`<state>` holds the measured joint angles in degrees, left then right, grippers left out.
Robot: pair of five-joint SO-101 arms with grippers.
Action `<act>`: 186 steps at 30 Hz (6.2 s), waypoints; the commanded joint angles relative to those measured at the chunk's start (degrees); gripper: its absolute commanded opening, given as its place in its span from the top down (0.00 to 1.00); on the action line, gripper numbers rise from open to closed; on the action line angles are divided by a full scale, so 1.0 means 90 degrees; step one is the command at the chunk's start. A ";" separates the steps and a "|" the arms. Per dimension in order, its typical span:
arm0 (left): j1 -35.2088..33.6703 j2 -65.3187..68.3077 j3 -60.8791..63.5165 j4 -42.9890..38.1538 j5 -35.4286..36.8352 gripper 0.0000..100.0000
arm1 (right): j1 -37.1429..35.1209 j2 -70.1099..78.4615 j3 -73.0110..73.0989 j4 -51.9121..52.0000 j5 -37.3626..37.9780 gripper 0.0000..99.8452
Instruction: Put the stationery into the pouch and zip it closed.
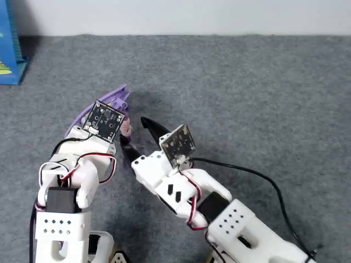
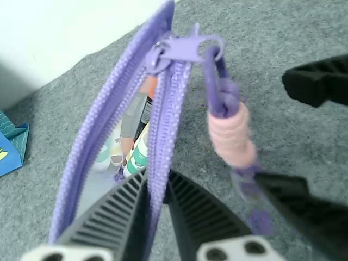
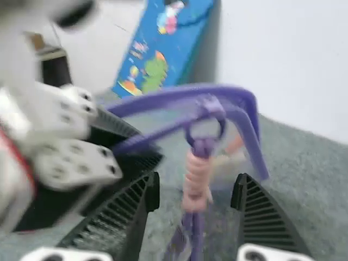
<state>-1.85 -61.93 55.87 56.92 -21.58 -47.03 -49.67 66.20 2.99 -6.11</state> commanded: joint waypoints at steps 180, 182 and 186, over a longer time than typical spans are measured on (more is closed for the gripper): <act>-0.0205 -0.0088 0.0708 0.0039 0.0186 0.99 | 0.0435 0.1665 -0.1563 0.0103 0.0918 0.99; -0.0215 -0.0088 0.0698 0.0039 0.0186 0.99 | 0.0503 0.1324 -0.1358 0.0103 0.1055 0.99; -0.0254 -0.0088 0.0562 0.0088 0.0186 0.98 | 0.0523 0.0357 -0.0742 0.0103 0.1661 0.99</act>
<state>-3.25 -62.20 62.73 58.24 -20.53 -42.99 -39.21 58.20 5.01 5.67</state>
